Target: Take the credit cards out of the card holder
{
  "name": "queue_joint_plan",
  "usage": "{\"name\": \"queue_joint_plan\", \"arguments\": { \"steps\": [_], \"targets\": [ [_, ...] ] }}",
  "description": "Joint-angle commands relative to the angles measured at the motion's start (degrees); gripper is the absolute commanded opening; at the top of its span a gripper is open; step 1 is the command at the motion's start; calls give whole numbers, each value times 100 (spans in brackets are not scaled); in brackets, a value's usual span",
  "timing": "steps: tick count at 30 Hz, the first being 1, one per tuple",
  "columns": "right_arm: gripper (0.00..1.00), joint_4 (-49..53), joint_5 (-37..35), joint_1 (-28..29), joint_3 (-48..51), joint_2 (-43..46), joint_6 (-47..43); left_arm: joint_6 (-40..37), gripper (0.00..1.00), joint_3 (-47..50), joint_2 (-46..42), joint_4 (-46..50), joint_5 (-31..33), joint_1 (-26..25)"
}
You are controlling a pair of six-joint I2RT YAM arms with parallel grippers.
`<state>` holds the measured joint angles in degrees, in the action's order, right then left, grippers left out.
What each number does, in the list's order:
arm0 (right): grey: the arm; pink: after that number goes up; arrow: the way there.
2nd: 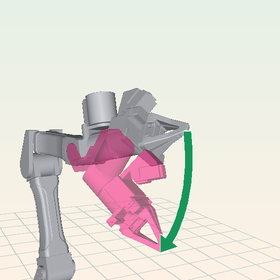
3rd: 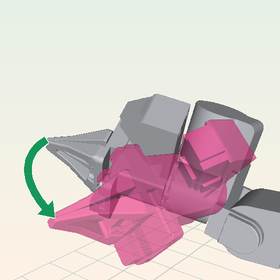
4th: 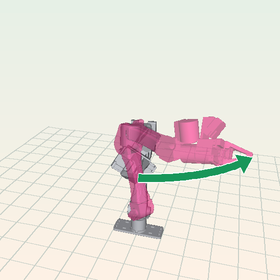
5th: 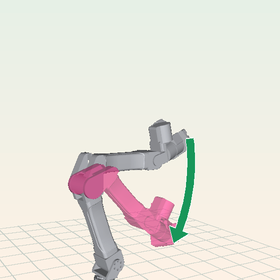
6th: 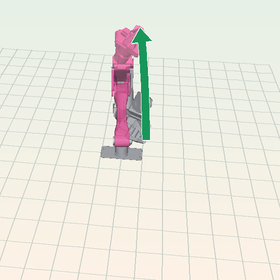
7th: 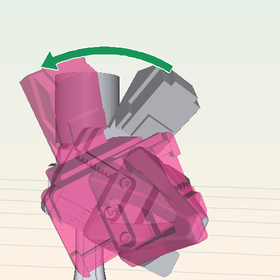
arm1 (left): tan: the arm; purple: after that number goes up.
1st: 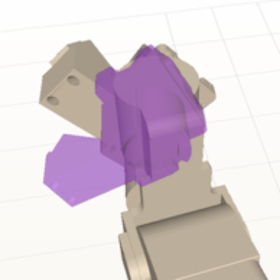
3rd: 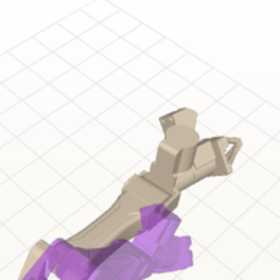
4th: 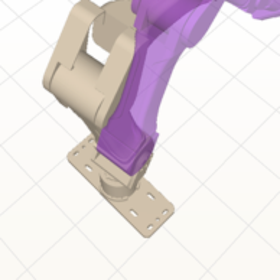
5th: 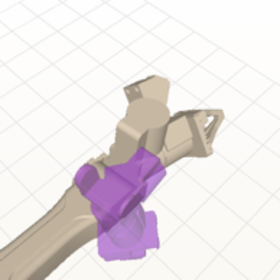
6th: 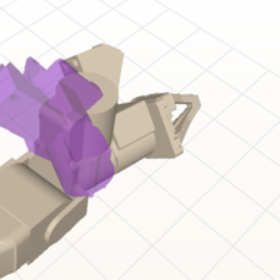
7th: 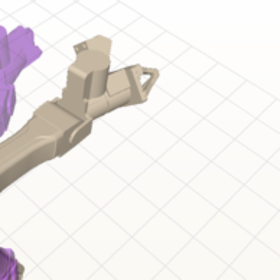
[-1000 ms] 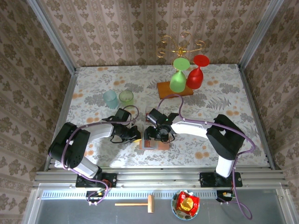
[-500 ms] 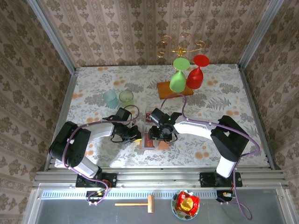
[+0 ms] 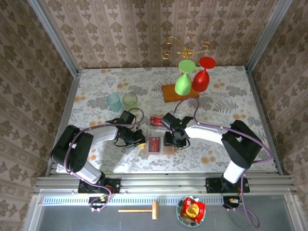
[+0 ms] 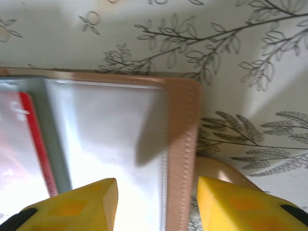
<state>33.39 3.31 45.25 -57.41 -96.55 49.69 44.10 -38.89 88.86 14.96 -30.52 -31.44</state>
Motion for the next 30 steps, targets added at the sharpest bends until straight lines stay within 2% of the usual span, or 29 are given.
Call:
{"name": "queue_joint_plan", "arguments": {
  "steps": [1, 9, 14, 21, 30],
  "targets": [
    [47, 325, -367, -15, 29, 152, -126, -59, 10, -89, -183, 505, 286, -6],
    [47, 550, -467, -13, -159, 574, -246, -31, 10, -309, -557, 732, 295, -20],
    [44, -201, 252, -13, 27, 796, -71, 86, 10, -364, -600, 616, 187, -96],
    [36, -1586, 1365, -15, 219, 521, 443, 254, 10, -349, -385, 328, 78, -299],
    [32, -2013, 1821, -13, 35, -77, 523, 356, 10, -250, -133, 106, 128, -442]
  ]
}}
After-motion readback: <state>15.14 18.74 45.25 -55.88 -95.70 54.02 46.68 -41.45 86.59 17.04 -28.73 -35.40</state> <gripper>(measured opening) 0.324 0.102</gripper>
